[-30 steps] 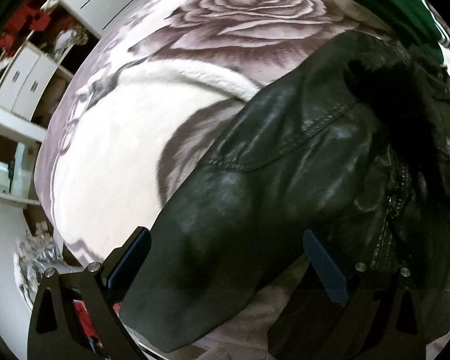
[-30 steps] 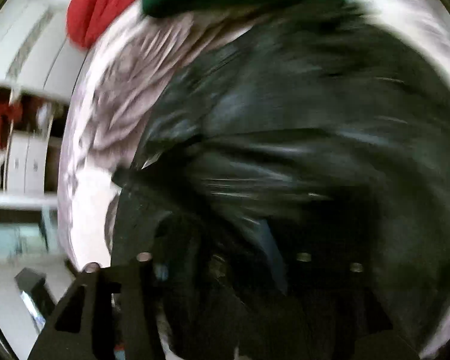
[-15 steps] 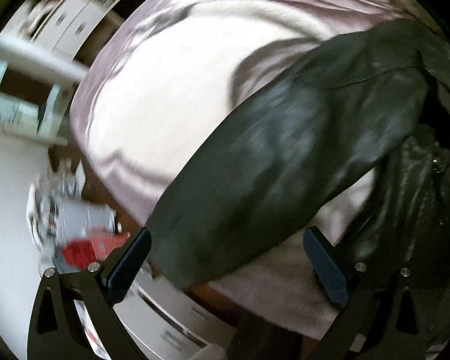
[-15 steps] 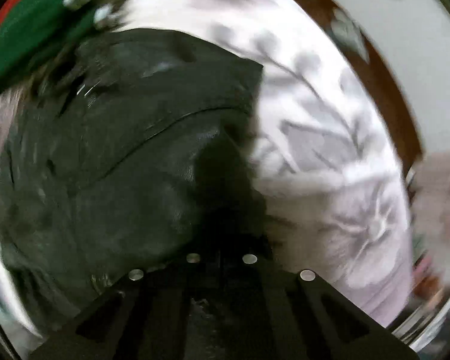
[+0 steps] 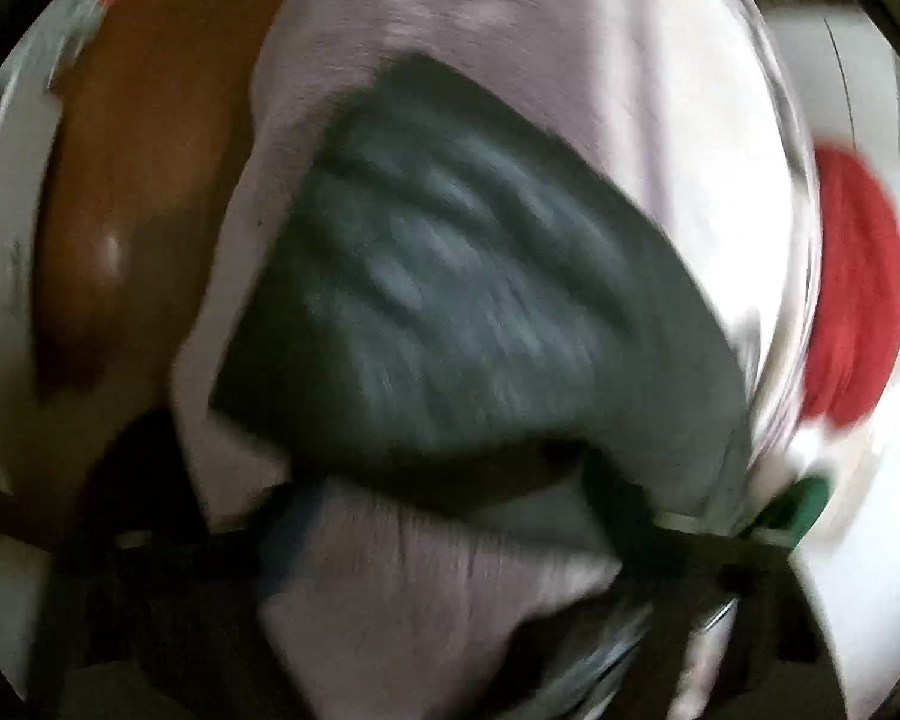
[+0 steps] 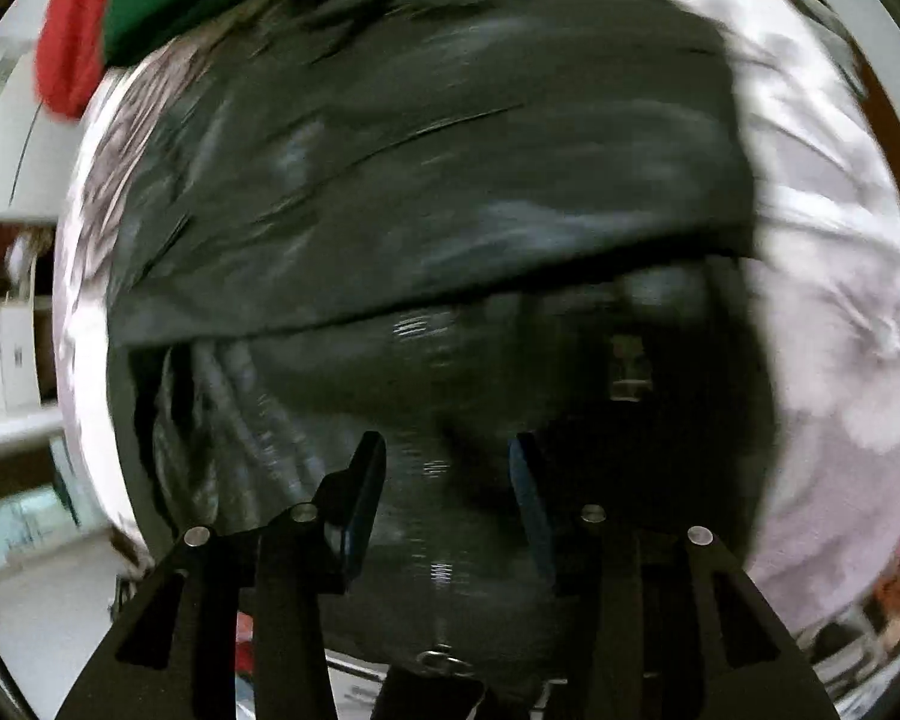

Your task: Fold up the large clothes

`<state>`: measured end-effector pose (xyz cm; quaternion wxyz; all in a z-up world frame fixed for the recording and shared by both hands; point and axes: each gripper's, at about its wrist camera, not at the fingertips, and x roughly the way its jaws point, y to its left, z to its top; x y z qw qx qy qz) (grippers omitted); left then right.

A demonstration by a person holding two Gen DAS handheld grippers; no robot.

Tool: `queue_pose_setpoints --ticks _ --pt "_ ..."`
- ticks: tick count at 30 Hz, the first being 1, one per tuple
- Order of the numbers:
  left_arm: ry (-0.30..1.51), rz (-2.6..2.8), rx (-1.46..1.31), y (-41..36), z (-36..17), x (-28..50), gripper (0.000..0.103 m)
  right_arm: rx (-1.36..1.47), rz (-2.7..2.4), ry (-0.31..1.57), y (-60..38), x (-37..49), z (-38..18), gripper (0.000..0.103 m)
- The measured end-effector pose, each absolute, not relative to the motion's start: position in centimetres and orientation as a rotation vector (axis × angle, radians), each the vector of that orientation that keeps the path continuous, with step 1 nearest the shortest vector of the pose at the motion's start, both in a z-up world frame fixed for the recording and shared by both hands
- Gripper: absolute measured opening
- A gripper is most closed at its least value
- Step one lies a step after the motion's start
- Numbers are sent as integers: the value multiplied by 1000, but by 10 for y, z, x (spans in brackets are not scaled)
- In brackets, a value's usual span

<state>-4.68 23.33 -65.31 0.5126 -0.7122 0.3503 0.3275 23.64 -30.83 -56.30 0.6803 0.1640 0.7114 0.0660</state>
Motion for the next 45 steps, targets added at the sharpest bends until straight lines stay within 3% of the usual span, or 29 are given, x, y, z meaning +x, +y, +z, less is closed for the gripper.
queue_pose_setpoints --ticks 1,2,3,4,10,13,19,20,21,23,26,28,29,32,39,45 --pt "800 815 -1722 239 -654 -50 62 345 164 1596 -295 239 -565 46" --pt "777 854 -1700 243 -648 -52 48 328 174 1592 -272 250 -564 45" --pt "775 893 -1633 247 -634 -51 17 325 181 1587 -260 260 -560 45" --pt "758 903 -1577 250 -618 -49 8 327 189 1579 -252 261 -556 46" --pt "611 787 -1231 295 -513 -20 6 289 247 1550 -204 279 -543 45" --pt "584 715 -1138 317 -501 -1 6 288 258 1540 -183 284 -543 45" --pt "785 684 -1326 354 -608 -1 11 248 227 1579 -159 285 -560 46" --pt "793 659 -1419 356 -627 -6 12 255 223 1582 -159 285 -562 53" --pt "748 622 -1504 355 -638 -10 21 257 213 1585 -159 285 -564 64" --pt "684 608 -1556 358 -642 -13 30 254 187 1579 -163 284 -565 71" --pt "692 681 -1487 355 -634 4 31 192 144 1558 -166 286 -561 72" --pt "703 746 -1389 350 -623 14 28 152 112 1549 -169 288 -557 72" --pt "723 780 -1308 349 -615 22 14 118 84 1544 -169 290 -555 72" --pt "773 817 -1116 344 -596 43 8 -53 -36 1504 -163 298 -544 72" --pt "813 830 -681 318 -531 97 6 -284 -169 1427 -161 329 -549 72" --pt "771 658 -446 264 -458 152 5 -89 -101 1476 -203 339 -549 72"
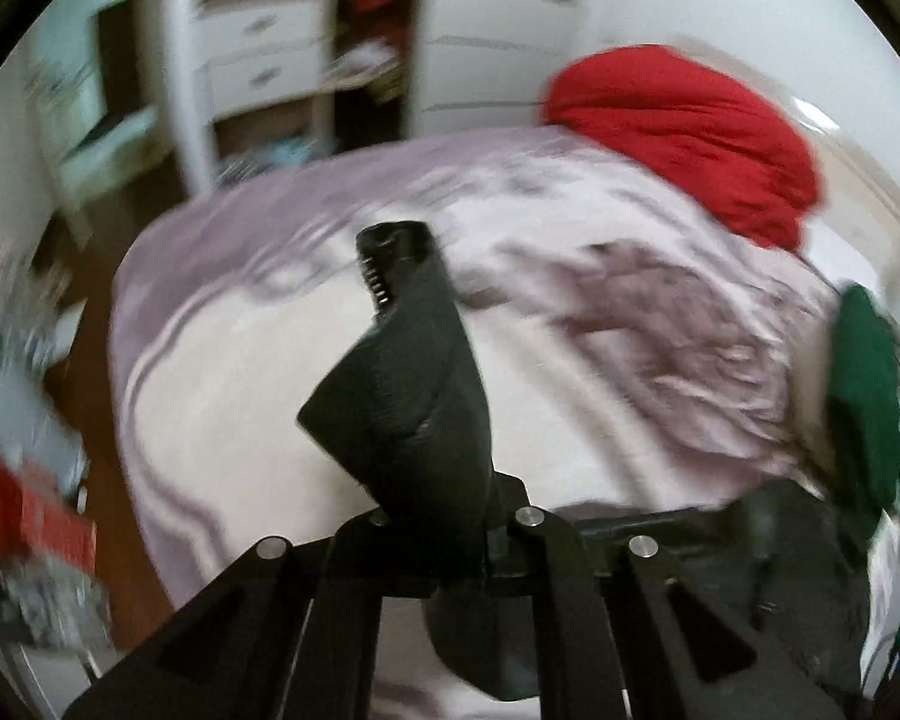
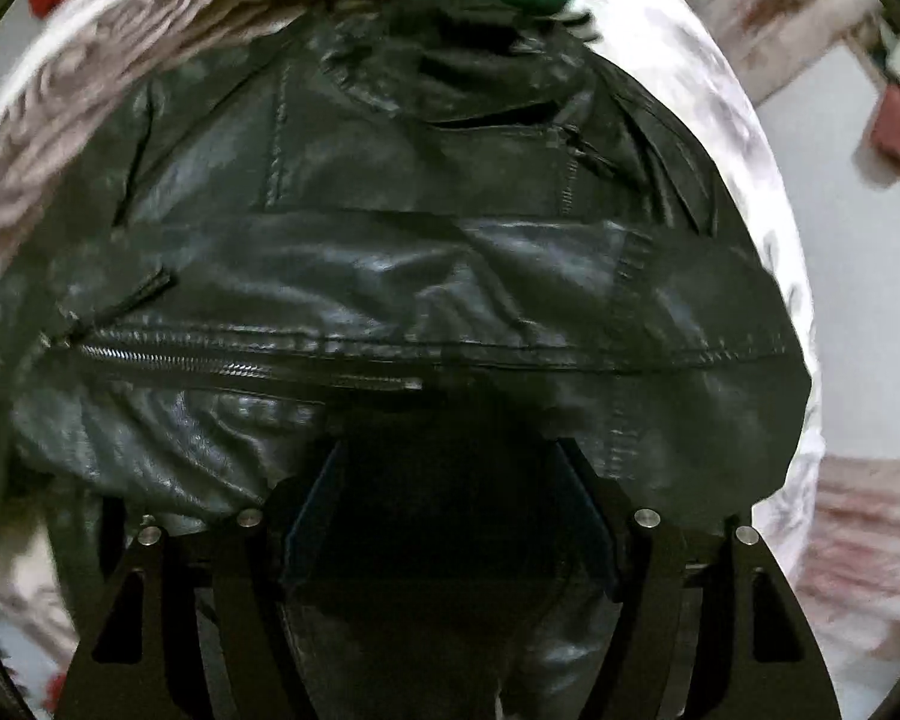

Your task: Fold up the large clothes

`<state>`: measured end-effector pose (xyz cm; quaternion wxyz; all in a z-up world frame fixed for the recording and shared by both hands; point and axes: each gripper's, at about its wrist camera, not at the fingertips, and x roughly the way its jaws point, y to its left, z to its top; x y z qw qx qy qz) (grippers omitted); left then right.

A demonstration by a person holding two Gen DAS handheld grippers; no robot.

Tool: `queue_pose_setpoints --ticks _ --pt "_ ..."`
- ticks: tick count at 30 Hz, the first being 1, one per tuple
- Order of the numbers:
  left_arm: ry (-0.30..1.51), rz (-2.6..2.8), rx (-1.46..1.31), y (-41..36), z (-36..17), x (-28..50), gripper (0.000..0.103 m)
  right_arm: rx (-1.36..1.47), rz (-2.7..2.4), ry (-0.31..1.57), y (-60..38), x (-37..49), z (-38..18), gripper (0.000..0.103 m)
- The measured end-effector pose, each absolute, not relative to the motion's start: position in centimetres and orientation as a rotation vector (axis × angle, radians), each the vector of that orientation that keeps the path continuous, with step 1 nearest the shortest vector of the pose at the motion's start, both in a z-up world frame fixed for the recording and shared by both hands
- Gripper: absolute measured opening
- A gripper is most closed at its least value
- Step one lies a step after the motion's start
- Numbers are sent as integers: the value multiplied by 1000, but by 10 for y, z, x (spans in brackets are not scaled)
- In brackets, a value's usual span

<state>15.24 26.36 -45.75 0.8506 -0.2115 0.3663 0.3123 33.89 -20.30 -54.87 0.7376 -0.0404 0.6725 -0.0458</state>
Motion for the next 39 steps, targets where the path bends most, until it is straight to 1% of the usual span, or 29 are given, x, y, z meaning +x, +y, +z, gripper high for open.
queue_pose_setpoints --ticks 4,8,9,11,13,15,18,20,22,24,25,28,30,34,36,39 --pt "742 412 -320 178 -410 211 5 108 -77 1506 -265 328 -534 72" --pt "781 69 -288 50 -398 265 4 296 -115 1520 -349 305 -525 72" --pt "815 -31 -269 5 -404 278 4 314 -131 1516 -363 299 -521 72" --pt "863 -154 -246 -55 -415 295 4 360 -174 1503 -404 288 -521 72" --pt "939 -265 -206 -115 -438 309 5 398 -214 1498 -432 278 -523 72" --pt "1018 -331 -165 -161 -466 314 5 479 -239 1499 -470 270 -531 72" --pt "1142 -361 -109 -195 -506 316 7 565 -228 1496 -503 261 -539 72" --pt "1187 -340 -57 -206 -522 315 12 629 -200 1486 -521 254 -543 72" --pt "1224 -318 -51 -205 -525 309 26 667 -176 1475 -532 251 -543 72" --pt "1226 -305 -69 -187 -522 313 85 712 -141 1457 -537 250 -536 72" --pt "1230 -282 -66 -181 -517 314 92 734 -117 1451 -539 251 -533 72" --pt "1226 -194 -101 -138 -503 304 93 803 -28 1432 -538 263 -525 72" --pt "1219 -98 -117 -105 -504 299 93 826 25 1420 -528 274 -522 72" --pt "1214 91 -104 -33 -522 292 93 851 86 1439 -496 310 -528 72" --pt "1226 81 -167 -2 -531 290 93 870 98 1439 -481 327 -528 72" --pt "1207 79 -238 25 -528 282 93 848 103 1444 -454 332 -517 72"
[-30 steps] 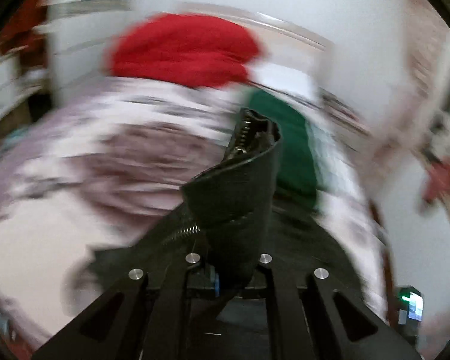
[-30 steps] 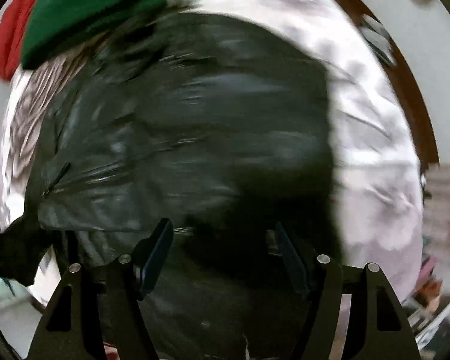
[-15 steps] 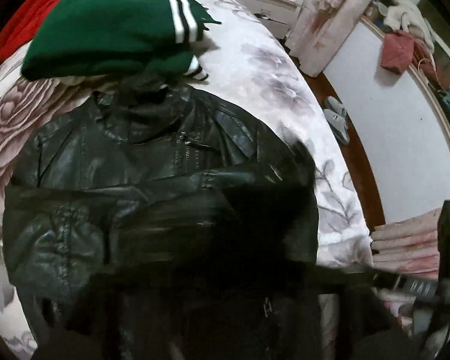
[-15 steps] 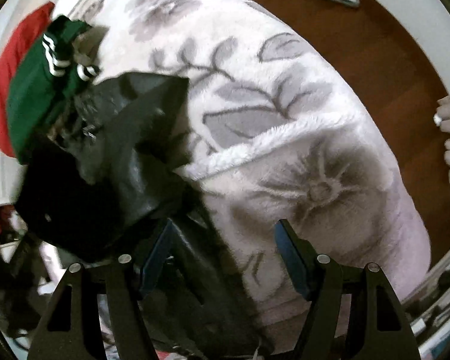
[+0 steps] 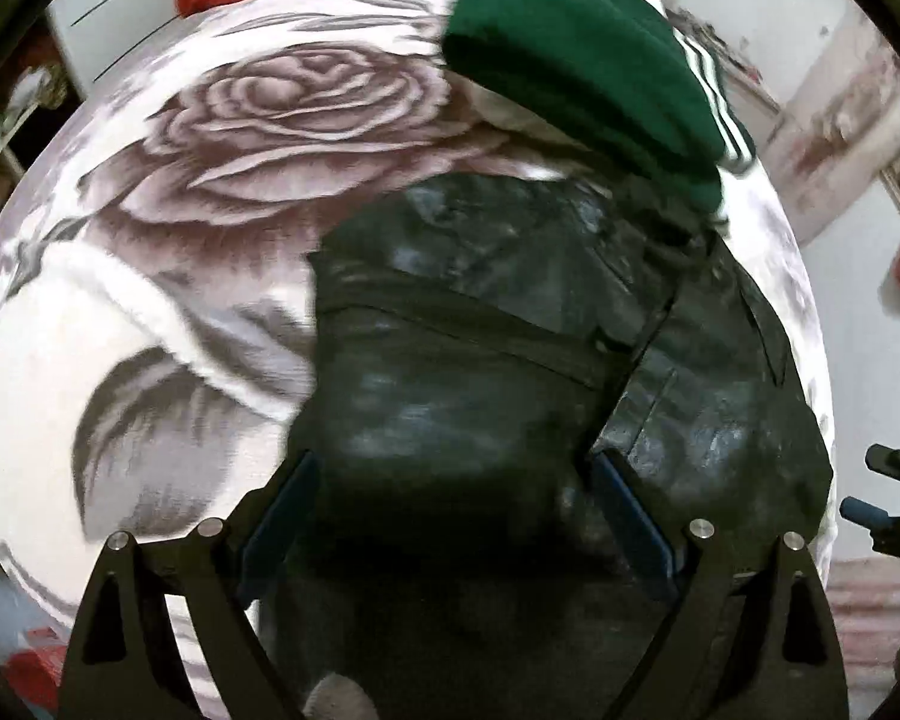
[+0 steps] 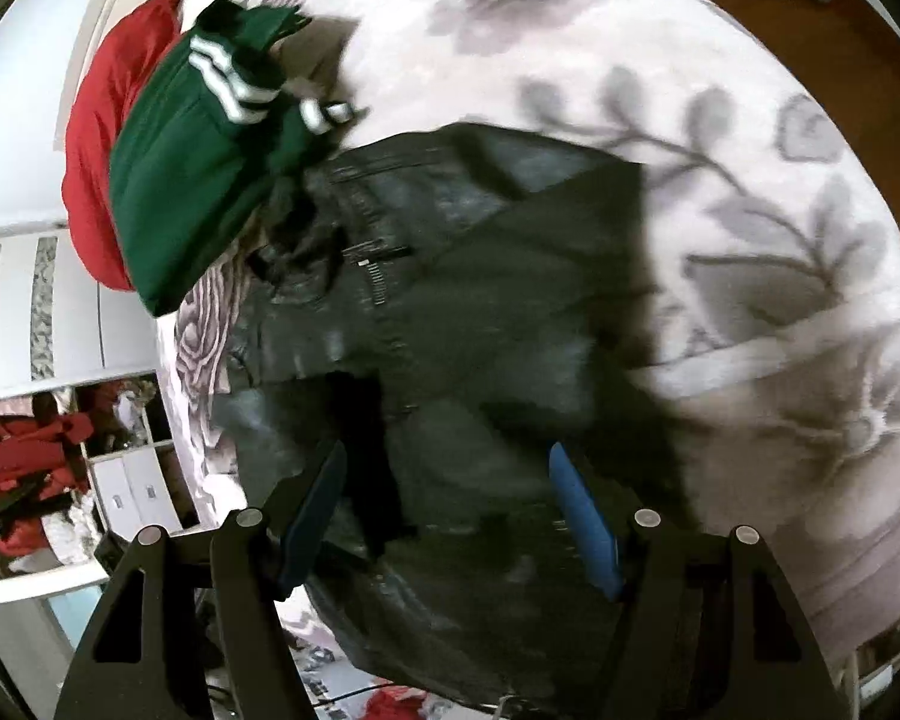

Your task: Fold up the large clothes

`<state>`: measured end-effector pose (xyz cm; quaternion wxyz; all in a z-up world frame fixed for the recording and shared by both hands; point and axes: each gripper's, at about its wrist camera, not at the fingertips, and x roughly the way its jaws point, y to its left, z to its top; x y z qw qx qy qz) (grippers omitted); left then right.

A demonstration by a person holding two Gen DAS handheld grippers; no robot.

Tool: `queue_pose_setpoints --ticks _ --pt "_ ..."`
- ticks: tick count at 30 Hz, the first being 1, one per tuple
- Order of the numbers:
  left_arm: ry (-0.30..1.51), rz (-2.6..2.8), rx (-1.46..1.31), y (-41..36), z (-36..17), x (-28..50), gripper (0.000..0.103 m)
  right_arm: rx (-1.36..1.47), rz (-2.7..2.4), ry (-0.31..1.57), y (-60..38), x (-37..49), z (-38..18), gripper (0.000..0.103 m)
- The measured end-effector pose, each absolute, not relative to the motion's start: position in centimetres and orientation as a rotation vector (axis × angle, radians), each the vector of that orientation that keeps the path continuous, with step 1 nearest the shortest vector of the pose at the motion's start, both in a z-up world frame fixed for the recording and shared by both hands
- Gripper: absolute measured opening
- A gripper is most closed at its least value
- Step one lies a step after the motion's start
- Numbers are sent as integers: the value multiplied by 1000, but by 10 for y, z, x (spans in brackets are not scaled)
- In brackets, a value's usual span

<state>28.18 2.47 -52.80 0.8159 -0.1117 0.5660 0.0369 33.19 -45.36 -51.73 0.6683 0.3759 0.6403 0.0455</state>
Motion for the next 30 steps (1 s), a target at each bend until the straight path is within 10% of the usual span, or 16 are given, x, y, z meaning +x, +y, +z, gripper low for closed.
queue_pose_setpoints --ticks 14,30 --pt "1251 336 -230 75 -554 269 93 243 224 1571 -251 356 -534 72" --pt "1296 327 -204 82 -590 281 95 688 -186 1409 -454 298 -492 74"
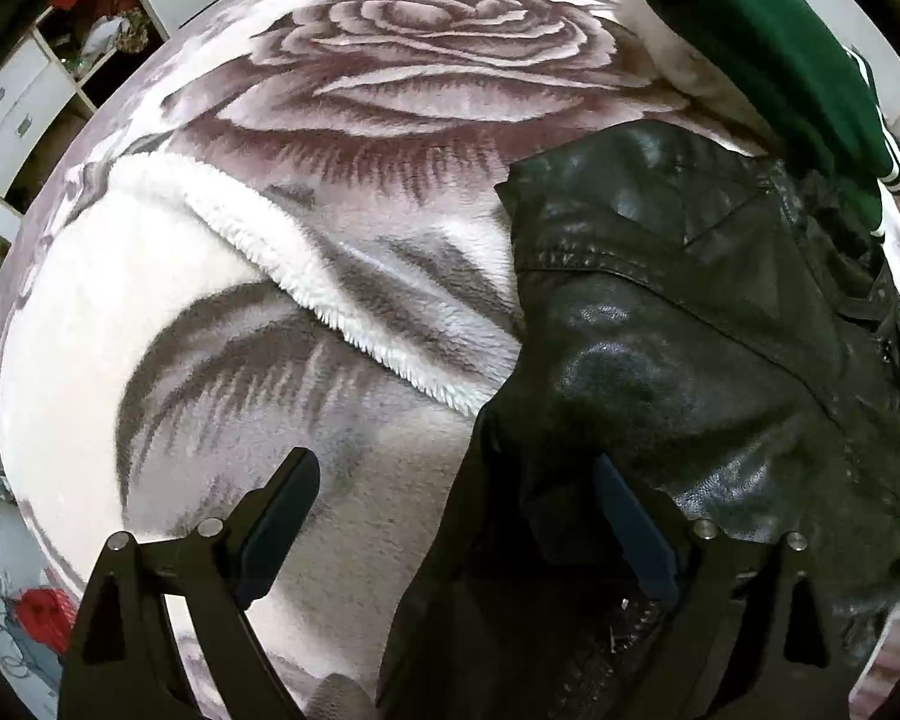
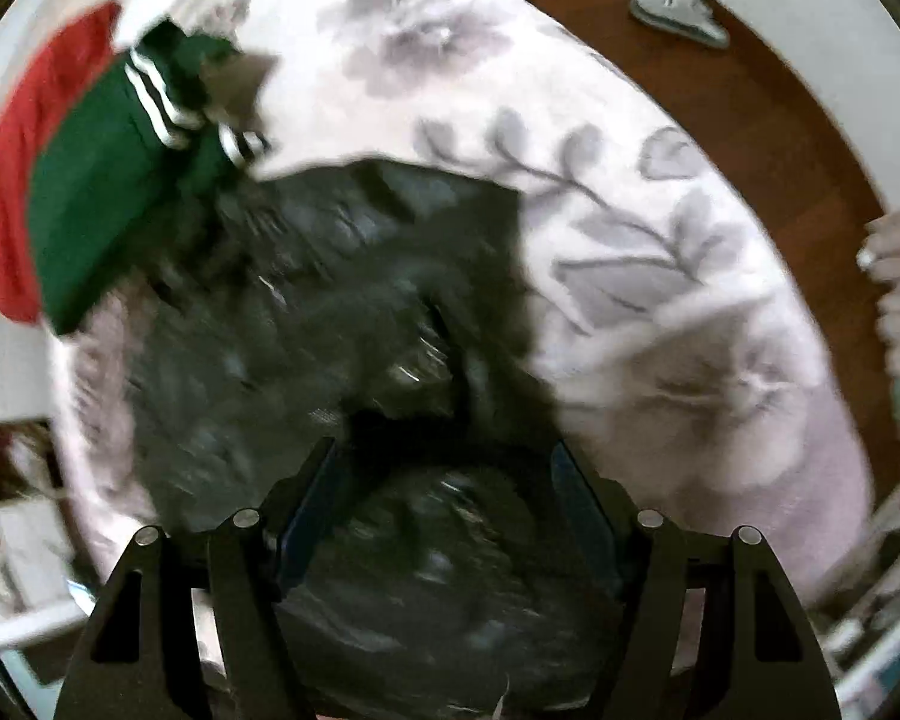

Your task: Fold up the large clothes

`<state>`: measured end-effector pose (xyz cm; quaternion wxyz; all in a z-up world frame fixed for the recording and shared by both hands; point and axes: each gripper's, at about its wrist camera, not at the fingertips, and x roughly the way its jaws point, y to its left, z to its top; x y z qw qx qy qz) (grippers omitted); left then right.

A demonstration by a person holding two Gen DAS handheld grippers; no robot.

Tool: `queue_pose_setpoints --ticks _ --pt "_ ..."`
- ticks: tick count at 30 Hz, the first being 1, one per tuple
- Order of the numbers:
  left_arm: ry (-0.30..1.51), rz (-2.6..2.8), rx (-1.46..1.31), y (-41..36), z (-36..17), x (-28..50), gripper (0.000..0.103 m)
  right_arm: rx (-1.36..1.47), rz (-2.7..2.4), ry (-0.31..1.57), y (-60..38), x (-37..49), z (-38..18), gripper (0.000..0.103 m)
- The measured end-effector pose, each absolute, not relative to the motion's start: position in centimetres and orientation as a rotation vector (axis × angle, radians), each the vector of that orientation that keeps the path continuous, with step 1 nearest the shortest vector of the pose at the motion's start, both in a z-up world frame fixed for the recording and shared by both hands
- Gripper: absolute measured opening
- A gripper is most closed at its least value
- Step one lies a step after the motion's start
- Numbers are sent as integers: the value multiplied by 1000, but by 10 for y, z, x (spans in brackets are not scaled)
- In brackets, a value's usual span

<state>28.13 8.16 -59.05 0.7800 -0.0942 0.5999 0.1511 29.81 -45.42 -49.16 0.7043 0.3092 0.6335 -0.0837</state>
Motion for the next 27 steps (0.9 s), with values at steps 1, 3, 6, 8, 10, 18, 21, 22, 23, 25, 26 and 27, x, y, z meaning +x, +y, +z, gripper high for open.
queue_pose_setpoints --ticks 1,3,6,8,10,18,21,22,23,25,26,27 --pt "1295 327 -193 81 -592 282 95 719 -164 1397 -456 307 -494 74" --pt "1287 333 -161 77 -596 283 97 750 -136 1378 -455 318 -498 74" --pt "1272 355 -126 73 -603 284 101 662 -54 1527 -437 341 -532 73" --pt "1268 370 -120 71 -604 284 101 554 -72 1639 -429 343 -564 71" --pt "1266 387 -93 66 -600 283 101 420 -46 1667 -422 347 -577 65" --pt "1161 523 92 -1 -526 236 101 507 115 1663 -470 335 -524 68" --pt "1190 567 190 -63 -513 204 101 462 126 1696 -507 323 -515 68" --pt "1215 570 213 -85 -514 195 101 442 130 1700 -518 320 -514 68" --pt "1254 565 232 -114 -517 183 101 405 130 1710 -531 318 -513 68" --pt "1323 531 210 -157 -525 166 101 364 137 1732 -555 316 -513 68" --pt "1360 500 167 -175 -531 156 101 360 139 1747 -567 314 -515 68" --pt "1401 464 112 -196 -538 148 101 364 142 1765 -579 313 -517 68"
